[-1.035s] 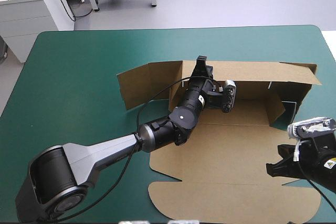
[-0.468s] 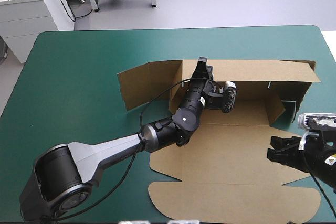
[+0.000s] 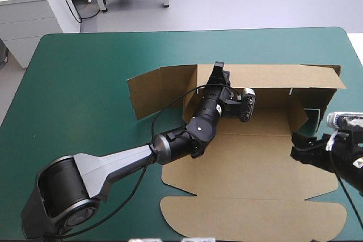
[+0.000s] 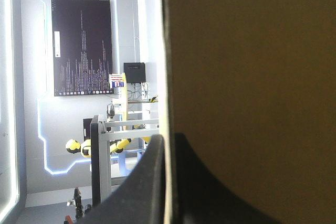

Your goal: Fold the box

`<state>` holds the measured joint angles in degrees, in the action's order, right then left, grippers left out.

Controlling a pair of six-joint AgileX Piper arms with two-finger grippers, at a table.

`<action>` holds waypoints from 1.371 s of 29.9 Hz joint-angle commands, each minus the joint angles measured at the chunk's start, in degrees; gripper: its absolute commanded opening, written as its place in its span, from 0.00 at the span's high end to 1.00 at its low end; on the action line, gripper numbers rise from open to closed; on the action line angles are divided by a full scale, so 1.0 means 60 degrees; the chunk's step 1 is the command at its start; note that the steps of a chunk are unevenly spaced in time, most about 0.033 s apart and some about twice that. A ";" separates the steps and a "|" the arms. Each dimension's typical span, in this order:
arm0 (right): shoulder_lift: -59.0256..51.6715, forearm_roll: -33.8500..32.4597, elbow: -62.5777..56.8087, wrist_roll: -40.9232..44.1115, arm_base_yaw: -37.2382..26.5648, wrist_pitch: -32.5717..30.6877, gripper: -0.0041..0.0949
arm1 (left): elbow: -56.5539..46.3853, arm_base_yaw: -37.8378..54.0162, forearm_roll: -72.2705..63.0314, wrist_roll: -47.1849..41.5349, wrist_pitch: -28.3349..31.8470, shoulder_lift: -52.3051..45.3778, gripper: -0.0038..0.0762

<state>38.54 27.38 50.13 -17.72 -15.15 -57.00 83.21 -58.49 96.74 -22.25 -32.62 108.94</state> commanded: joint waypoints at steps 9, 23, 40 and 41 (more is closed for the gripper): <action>0.4009 -0.0119 0.4506 0.0546 -0.0064 0.0788 0.40 | 0.0233 -0.0057 0.0158 -0.0089 0.0031 -0.0400 0.96; 0.8547 -0.0703 0.8856 0.0408 -0.0064 0.0302 0.44 | 0.0233 -0.0057 0.0158 -0.0089 0.0013 -0.0400 0.96; 0.9001 -0.1209 0.9139 0.0234 -0.0064 -0.1925 0.44 | 0.0233 -0.0057 0.0158 -0.0104 -0.0422 -0.0400 0.96; 0.8983 -0.1287 0.9139 0.0234 -0.0064 -0.1973 0.44 | 0.0233 -0.0057 0.0158 -0.0169 -0.0471 -0.0400 0.96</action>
<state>95.60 20.20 103.02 -15.63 -15.15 -68.82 83.21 -58.49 96.81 -22.25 -33.44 108.99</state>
